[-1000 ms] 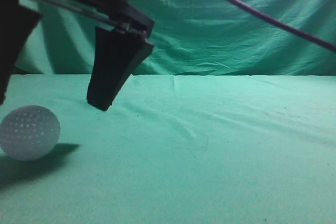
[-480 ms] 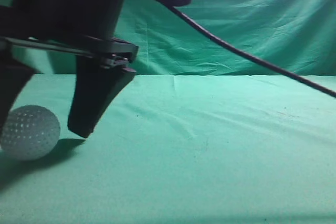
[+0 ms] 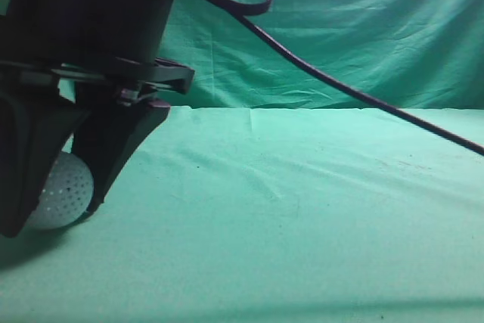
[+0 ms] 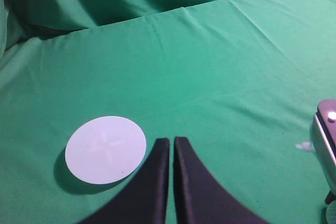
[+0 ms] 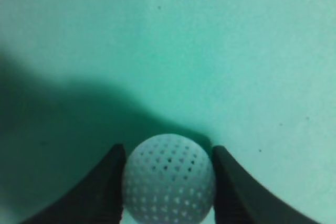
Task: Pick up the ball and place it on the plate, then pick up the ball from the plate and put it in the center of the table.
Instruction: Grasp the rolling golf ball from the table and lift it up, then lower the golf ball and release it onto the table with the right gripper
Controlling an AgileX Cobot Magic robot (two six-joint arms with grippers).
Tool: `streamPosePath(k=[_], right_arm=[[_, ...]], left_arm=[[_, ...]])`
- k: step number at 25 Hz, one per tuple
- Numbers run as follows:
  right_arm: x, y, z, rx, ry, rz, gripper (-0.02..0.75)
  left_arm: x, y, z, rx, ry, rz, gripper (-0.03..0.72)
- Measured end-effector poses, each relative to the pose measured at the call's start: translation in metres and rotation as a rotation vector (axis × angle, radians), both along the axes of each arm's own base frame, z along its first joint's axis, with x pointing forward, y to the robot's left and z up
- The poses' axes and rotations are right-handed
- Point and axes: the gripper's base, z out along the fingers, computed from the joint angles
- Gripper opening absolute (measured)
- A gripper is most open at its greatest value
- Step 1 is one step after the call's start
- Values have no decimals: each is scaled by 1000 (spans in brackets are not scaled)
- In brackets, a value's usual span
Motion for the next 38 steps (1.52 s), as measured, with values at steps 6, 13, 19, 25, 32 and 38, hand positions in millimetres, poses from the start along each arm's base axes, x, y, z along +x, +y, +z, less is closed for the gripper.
streamPosePath(k=[6, 13, 19, 25, 32, 38], right_arm=[[4, 4, 17, -31, 35, -14, 334], [58, -16, 80, 65, -18, -171, 334], [113, -58, 95, 107, -78, -345, 334], [132, -49, 68, 136, -125, -371, 334], [144, -34, 18, 125, -131, -374, 334], [150, -26, 6, 170, -178, -383, 334]], left_arm=[[0, 0, 0, 0, 0, 0, 0], [0, 0, 0, 2, 0, 0, 0], [0, 0, 0, 0, 0, 1, 0], [0, 0, 0, 0, 2, 1, 0], [0, 0, 0, 2, 2, 1, 0], [0, 0, 0, 2, 2, 1, 0]])
